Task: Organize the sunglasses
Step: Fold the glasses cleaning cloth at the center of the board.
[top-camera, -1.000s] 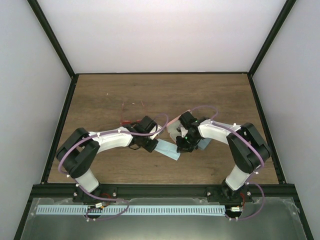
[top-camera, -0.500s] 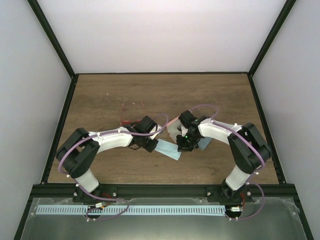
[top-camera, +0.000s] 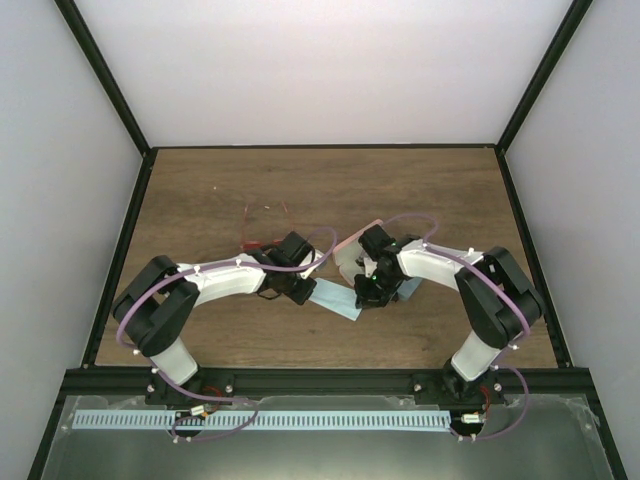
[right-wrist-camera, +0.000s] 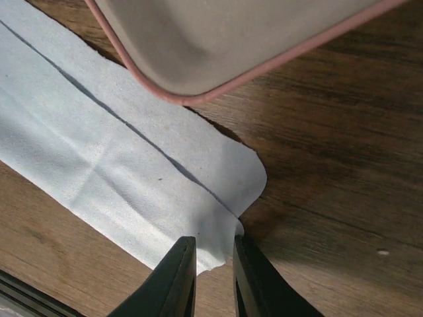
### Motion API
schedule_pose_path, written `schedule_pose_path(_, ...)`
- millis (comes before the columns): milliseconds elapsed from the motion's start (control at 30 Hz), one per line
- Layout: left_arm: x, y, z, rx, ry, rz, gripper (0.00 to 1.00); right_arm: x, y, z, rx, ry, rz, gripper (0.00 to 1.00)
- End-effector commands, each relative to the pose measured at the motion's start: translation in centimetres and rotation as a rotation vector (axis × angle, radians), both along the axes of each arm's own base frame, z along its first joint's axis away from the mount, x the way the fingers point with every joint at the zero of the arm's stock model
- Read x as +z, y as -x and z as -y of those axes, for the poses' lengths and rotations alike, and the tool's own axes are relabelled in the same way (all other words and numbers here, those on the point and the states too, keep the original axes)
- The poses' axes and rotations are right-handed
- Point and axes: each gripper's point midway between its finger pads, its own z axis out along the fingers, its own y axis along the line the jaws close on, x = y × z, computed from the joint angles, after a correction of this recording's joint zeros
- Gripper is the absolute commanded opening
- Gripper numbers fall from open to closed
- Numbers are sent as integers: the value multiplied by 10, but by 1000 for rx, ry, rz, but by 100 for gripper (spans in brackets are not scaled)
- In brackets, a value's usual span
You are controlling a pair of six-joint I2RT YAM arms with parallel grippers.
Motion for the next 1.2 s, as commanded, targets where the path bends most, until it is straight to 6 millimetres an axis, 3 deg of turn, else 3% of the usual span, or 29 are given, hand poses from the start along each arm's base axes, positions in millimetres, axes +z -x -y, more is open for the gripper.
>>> schedule_pose_path(0,8,0,1,-5,25,18,4,0,1,-4,5,-11,3,15)
schedule_pose_path(167,7,0,-1,-3,20,19,4,2,0,-5,5,-14,7,1)
schedule_pose_path(600,7,1,-2,2,24,23,4,35,-19,-11,-4,-26,86,1)
schedule_pose_path(1167,10,1,-5,0,18,32,4,14,-27,-3,-14,51,86,1)
